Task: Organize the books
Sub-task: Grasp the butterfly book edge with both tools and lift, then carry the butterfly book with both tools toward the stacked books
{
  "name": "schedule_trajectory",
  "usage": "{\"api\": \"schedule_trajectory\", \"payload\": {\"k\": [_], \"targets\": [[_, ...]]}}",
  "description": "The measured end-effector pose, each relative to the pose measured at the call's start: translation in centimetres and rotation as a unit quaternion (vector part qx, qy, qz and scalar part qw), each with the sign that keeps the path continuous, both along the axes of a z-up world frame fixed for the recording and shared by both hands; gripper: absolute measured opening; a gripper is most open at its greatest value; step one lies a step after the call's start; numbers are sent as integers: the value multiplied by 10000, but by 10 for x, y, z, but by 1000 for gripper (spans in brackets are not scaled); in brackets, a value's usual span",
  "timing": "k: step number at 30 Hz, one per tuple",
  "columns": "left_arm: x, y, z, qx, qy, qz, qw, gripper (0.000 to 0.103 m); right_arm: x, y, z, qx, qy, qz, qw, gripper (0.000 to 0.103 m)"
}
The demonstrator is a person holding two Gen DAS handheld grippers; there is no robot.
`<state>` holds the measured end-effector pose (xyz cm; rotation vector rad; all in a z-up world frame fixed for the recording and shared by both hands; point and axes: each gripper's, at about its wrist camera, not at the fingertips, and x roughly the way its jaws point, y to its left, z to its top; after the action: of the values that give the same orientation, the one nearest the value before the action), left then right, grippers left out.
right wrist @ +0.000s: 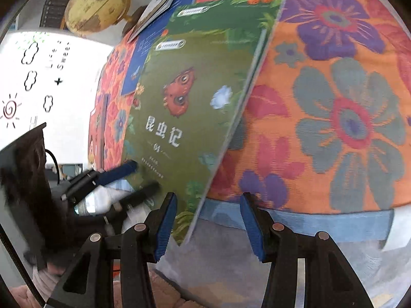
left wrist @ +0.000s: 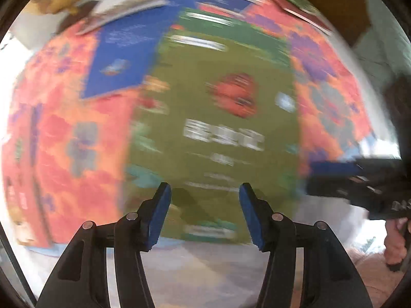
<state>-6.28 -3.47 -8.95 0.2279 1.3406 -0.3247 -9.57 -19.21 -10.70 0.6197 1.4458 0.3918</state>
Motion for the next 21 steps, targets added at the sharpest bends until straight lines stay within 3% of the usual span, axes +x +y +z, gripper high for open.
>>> {"api": "schedule_trajectory", "payload": {"k": [2, 5, 7, 11, 13, 16, 18, 21], "targets": [[18, 15, 7, 245, -169, 343, 9990, 54, 0, -2, -1, 1, -1, -53, 10000, 49], [39, 28, 13, 628, -438, 797, 9939, 66, 0, -3, 0, -7, -21, -23, 10000, 51], [50, 26, 3, 681, -299, 886, 9933, 66, 1, -2, 1, -47, -66, 31, 10000, 52], [46, -2, -11, 253, 75, 575, 9980, 67, 5, -4, 3, -88, -131, 57, 9999, 52], [35, -27, -12, 545, -27, 266, 9982, 68, 5, -7, 5, -166, -157, 48, 9997, 52], [19, -51, -15, 373, 48, -220, 9990, 71, 2, -15, 4, -150, -121, 3, 9998, 54], [14, -60, -18, 412, 22, -358, 9985, 76, -1, -20, 2, -102, -87, -96, 9999, 56], [15, -63, -19, 229, 170, -465, 9985, 75, -4, -31, 2, -4, -67, -163, 9998, 56]]}}
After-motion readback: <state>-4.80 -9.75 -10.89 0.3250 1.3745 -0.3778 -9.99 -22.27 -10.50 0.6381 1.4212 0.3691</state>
